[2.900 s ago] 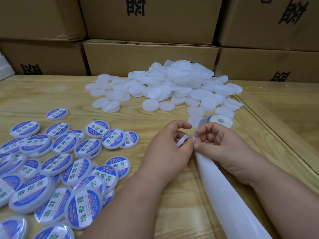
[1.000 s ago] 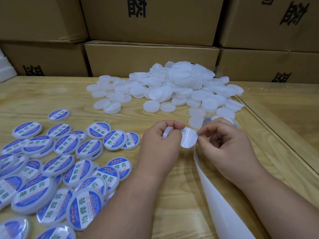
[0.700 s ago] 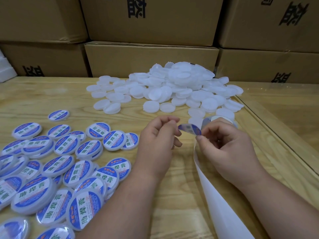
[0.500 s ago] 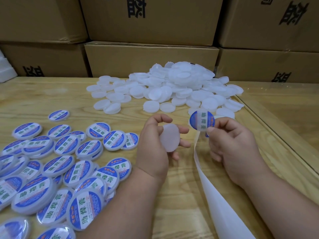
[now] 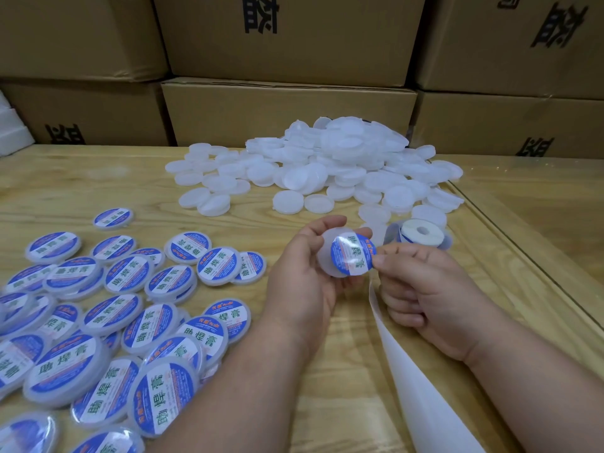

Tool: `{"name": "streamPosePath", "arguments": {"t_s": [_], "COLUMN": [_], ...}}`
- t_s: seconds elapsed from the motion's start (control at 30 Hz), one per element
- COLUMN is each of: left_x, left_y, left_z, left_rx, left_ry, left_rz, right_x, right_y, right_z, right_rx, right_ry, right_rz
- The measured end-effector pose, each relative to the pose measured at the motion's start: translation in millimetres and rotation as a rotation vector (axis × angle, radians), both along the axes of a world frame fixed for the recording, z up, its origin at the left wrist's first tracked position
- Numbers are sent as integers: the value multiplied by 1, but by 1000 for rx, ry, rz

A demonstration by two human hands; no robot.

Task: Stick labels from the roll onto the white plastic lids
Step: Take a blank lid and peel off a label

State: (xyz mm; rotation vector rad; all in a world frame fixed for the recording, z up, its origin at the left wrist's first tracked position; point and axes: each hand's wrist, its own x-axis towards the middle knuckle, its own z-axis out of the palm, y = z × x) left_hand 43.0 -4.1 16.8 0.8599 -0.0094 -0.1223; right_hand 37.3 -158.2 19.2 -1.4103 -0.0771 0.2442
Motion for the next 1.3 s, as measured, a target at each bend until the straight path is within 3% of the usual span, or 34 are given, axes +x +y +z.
{"name": "streamPosePath", "arguments": {"t_s": [0.8, 1.3], "left_x": [2, 6], "left_y": [-1, 2], "left_z": [-4, -9], "left_rx": [137, 120], "left_ry": [-107, -24], "left_rz": [-36, 160], "right_x": [0, 0], "right_y": [2, -1], "right_z": [-3, -5], "right_rx": [-51, -15], "right_ry": [-4, -17], "right_rz": [-1, -8]}}
